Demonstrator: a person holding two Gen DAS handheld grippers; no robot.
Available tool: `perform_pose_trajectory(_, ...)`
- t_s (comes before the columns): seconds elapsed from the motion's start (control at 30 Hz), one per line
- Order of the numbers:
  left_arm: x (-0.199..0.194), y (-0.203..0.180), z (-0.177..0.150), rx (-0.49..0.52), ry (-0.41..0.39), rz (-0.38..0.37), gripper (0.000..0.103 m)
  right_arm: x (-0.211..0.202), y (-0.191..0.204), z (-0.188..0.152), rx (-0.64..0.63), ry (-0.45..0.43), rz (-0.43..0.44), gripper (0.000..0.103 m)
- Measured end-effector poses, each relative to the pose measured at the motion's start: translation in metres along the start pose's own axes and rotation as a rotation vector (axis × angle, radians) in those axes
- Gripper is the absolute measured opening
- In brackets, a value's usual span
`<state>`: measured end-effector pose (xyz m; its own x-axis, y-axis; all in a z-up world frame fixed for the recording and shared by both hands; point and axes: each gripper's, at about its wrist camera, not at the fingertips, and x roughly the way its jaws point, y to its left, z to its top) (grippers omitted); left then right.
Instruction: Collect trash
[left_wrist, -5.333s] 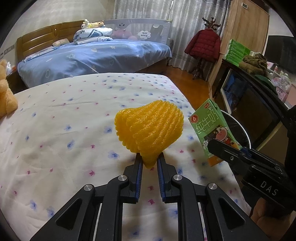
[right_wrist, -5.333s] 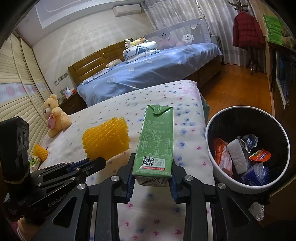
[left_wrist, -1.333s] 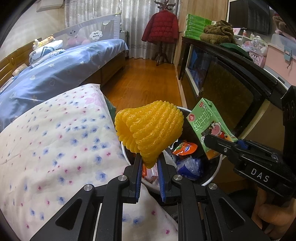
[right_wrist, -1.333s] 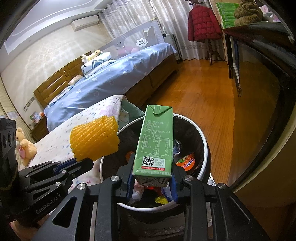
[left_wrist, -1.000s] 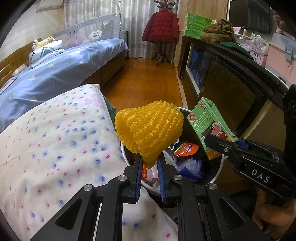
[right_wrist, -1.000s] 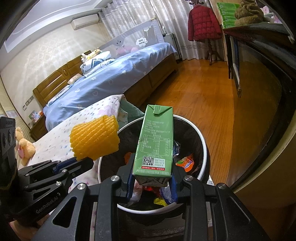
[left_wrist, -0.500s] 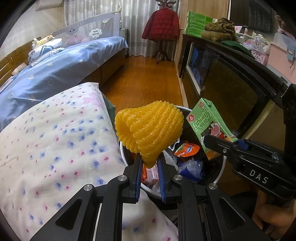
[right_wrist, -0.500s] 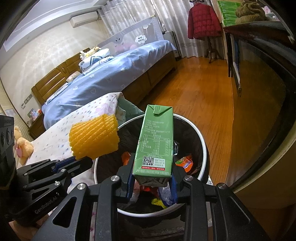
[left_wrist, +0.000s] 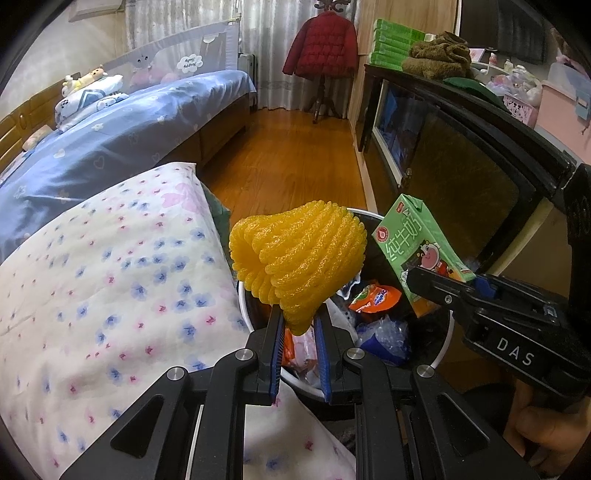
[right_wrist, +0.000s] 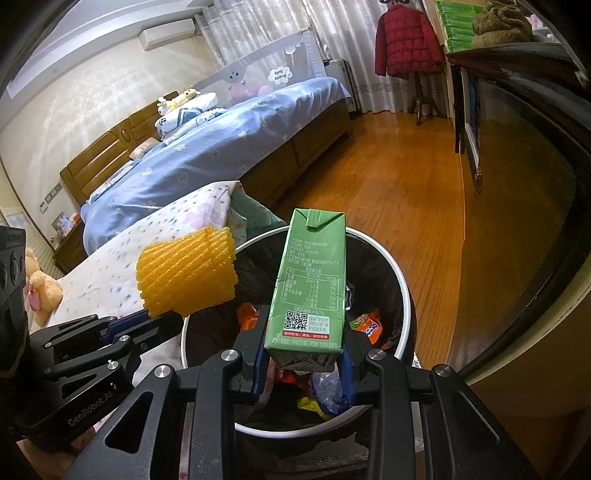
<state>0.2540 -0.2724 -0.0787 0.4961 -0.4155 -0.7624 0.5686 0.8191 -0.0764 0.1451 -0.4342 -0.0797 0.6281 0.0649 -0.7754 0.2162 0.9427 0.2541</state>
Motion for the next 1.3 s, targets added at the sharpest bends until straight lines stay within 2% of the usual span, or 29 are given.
perform_pose_trajectory(0.3, 0.004, -0.001, 0.003, 0.004, 0.016, -0.006, 0.015, 0.002, -0.004, 0.001, 0.005, 0.015, -0.006, 0.031)
perform_pose_trajectory(0.43, 0.004, -0.002, 0.004, -0.001, 0.024, -0.013, 0.022, 0.006, -0.004, 0.004, 0.019, 0.024, 0.001, 0.032)
perform_pose_trajectory(0.57, 0.0, -0.001, 0.002, -0.001, 0.013, -0.002, 0.033, 0.005, -0.01, 0.005, 0.042, 0.031, 0.005, 0.041)
perform_pose_trajectory(0.73, -0.016, 0.008, -0.008, -0.021, -0.016, 0.012, 0.039, -0.005, -0.007, 0.002, 0.045, 0.016, 0.01, 0.042)
perform_pose_trajectory(0.8, -0.026, 0.015, -0.014, -0.046, -0.03, 0.016, 0.047, -0.009, -0.004, 0.001, 0.047, 0.009, 0.016, 0.043)
perform_pose_trajectory(0.83, -0.031, 0.018, -0.017, -0.06, -0.039, 0.015, 0.048, -0.012, -0.003, 0.001, 0.047, 0.004, 0.02, 0.044)
perform_pose_trajectory(0.93, -0.049, 0.03, -0.027, -0.1, -0.064, 0.017, 0.048, -0.02, 0.006, 0.0, 0.04, -0.014, 0.03, 0.049)
perform_pose_trajectory(1.03, -0.071, 0.044, -0.042, -0.15, -0.102, 0.033, 0.056, -0.028, 0.018, -0.004, 0.032, -0.031, 0.044, 0.056)
perform_pose_trajectory(1.1, -0.083, 0.052, -0.051, -0.174, -0.121, 0.042, 0.057, -0.034, 0.029, -0.008, 0.018, -0.044, 0.043, 0.067)
perform_pose_trajectory(1.17, -0.096, 0.06, -0.063, -0.196, -0.135, 0.064, 0.059, -0.042, 0.043, -0.013, 0.004, -0.069, 0.056, 0.074)
perform_pose_trajectory(1.3, -0.12, 0.075, -0.085, -0.235, -0.16, 0.104, 0.062, -0.05, 0.067, -0.024, -0.019, -0.101, 0.078, 0.08)
